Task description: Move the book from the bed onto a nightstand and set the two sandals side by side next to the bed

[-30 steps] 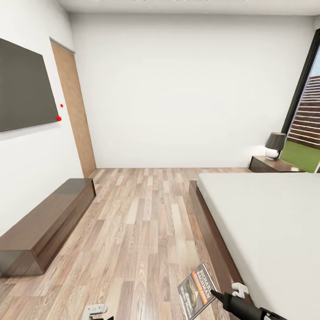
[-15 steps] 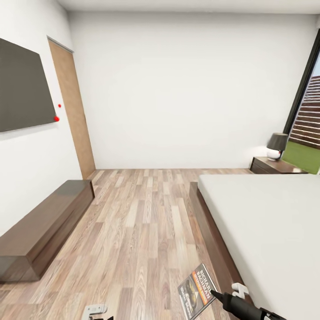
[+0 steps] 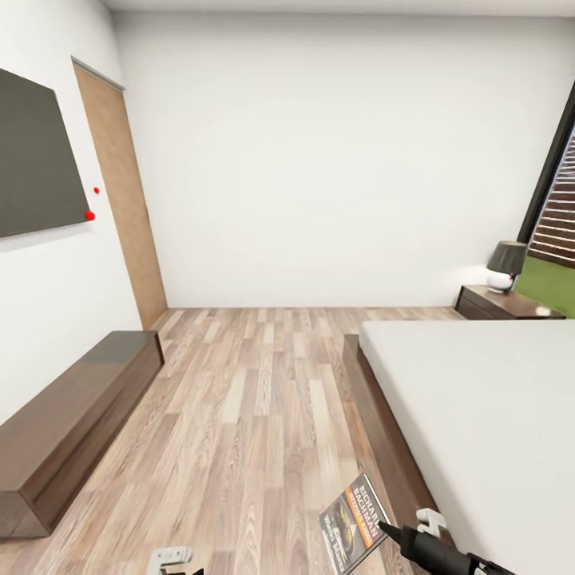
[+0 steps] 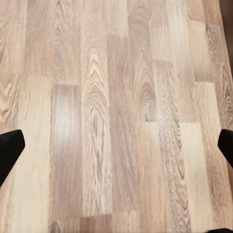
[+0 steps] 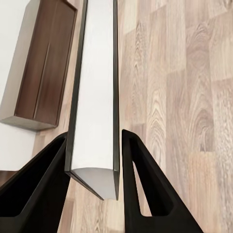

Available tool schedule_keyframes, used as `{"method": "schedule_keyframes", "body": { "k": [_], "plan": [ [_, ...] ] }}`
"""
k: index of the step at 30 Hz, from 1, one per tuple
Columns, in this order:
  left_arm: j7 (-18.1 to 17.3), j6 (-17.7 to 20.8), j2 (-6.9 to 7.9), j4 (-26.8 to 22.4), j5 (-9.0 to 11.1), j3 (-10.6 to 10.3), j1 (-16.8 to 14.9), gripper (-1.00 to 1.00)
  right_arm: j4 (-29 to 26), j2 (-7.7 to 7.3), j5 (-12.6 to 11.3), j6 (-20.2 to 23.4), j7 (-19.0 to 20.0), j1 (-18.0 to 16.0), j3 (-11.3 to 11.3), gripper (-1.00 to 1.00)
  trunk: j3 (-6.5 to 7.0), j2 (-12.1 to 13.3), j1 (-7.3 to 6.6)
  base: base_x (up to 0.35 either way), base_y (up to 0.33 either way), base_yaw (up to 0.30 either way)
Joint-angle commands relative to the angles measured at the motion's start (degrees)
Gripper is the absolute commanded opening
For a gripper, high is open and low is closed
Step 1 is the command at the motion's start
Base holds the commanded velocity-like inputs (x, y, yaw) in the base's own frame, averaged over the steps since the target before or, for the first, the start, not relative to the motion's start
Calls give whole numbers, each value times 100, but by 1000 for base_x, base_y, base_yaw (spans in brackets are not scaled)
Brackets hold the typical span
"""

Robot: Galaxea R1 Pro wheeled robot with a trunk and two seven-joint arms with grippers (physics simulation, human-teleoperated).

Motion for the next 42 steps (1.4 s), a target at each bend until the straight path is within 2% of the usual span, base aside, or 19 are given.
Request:
{"method": "schedule_keyframes", "body": {
  "k": [1, 15, 22, 31, 34, 35, 38, 42],
  "plan": [
    [-20, -19, 1, 7, 54, -48, -6, 100, 16, -3, -22, -17, 17, -9, -24, -100, -7, -4, 4, 334, 0, 0],
    [82, -19, 1, 0, 2, -61, -6, 100, 16, -3, -20, -15, 9, -8, -24, -100, -7, -4, 4, 334, 0, 0],
    [343, -19, -7, 7, -453, -66, -4, 100, 16, -1, -22, -13, 5, -10, -24, -100, -7, -4, 4, 333, 0, 0],
    [379, -19, 22, -1, -550, -68, -8, 100, 16, -3, -25, -13, 5, -10, -24, -100, -7, -4, 4, 328, 0, 0],
    [383, -19, 23, -1, -855, -74, -7, 100, 16, -4, -25, -12, 8, -7, -24, -100, -7, -4, 4, 327, 0, 0],
    [384, -15, 32, 3, -1162, -69, -8, 100, 16, -4, -25, -12, 8, -10, -24, -100, -7, -4, 4, 327, 0, 0],
    [386, -12, 42, 6, -1453, -67, -4, 100, 16, -4, -25, -13, 8, -9, -24, -100, -7, -4, 4, 327, 0, 0],
    [384, -11, 14, 7, -1552, -74, 17, 100, 16, -4, -25, -13, 9, -11, -24, -100, -7, -4, 4, 327, 0, 0]
  ]
}}
